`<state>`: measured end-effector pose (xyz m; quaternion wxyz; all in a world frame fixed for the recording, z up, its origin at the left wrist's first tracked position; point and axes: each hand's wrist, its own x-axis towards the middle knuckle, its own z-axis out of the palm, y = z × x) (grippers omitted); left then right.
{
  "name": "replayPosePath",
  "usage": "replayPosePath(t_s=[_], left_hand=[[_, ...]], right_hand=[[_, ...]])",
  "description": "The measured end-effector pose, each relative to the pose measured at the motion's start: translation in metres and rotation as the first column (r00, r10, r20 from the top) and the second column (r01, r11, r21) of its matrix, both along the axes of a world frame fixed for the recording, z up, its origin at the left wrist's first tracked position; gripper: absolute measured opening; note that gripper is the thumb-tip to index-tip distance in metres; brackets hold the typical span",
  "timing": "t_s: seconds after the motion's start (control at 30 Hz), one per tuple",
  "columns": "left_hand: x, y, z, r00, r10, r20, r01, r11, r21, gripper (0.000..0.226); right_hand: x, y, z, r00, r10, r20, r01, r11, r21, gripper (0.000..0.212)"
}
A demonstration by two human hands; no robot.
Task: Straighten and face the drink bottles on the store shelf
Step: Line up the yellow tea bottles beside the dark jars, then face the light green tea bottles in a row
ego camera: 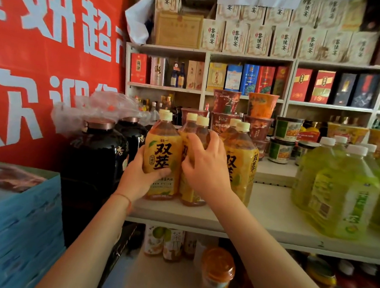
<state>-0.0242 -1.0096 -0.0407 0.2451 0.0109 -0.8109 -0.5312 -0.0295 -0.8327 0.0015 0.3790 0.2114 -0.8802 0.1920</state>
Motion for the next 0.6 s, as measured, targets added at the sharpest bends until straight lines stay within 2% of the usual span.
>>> replayPosePath(t_s=[0.2, 0.27, 0.33, 0.4, 0.47, 0.53, 0.6], left_hand=[[-0.001, 0.004, -0.003, 0.999, -0.007, 0.031, 0.007, 1.000, -0.006, 0.093], [0.005, 0.013, -0.004, 0.997, 0.061, -0.044, -0.061, 0.998, -0.020, 0.100], [0.014, 0.027, -0.005, 0.959, 0.178, -0.220, -0.198, 0.978, -0.073, 0.100], [0.022, 0.040, -0.002, 0.831, 0.213, -0.514, -0.330, 0.932, -0.148, 0.079], [0.024, 0.059, 0.003, 0.667, 0.137, -0.733, -0.395, 0.899, -0.191, 0.055], [0.024, 0.080, 0.006, 0.583, 0.040, -0.811, -0.366, 0.905, -0.218, 0.030], [0.027, 0.106, 0.007, 0.580, -0.047, -0.813, -0.291, 0.920, -0.262, 0.019]], right_hand=[[-0.002, -0.001, -0.001, 0.999, -0.016, -0.047, 0.018, 0.999, 0.026, 0.052], [-0.002, -0.001, -0.003, 0.999, 0.003, -0.047, -0.003, 1.000, 0.008, 0.052], [0.000, 0.003, -0.004, 0.995, 0.038, -0.092, -0.041, 0.998, -0.040, 0.047], [0.002, 0.010, -0.006, 0.976, 0.078, -0.203, -0.093, 0.994, -0.064, 0.038], [0.005, 0.025, -0.008, 0.949, 0.084, -0.305, -0.112, 0.991, -0.076, 0.030], [0.010, 0.045, -0.006, 0.929, 0.062, -0.365, -0.114, 0.986, -0.120, 0.027], [0.012, 0.071, -0.006, 0.910, 0.004, -0.415, -0.095, 0.976, -0.198, 0.028]])
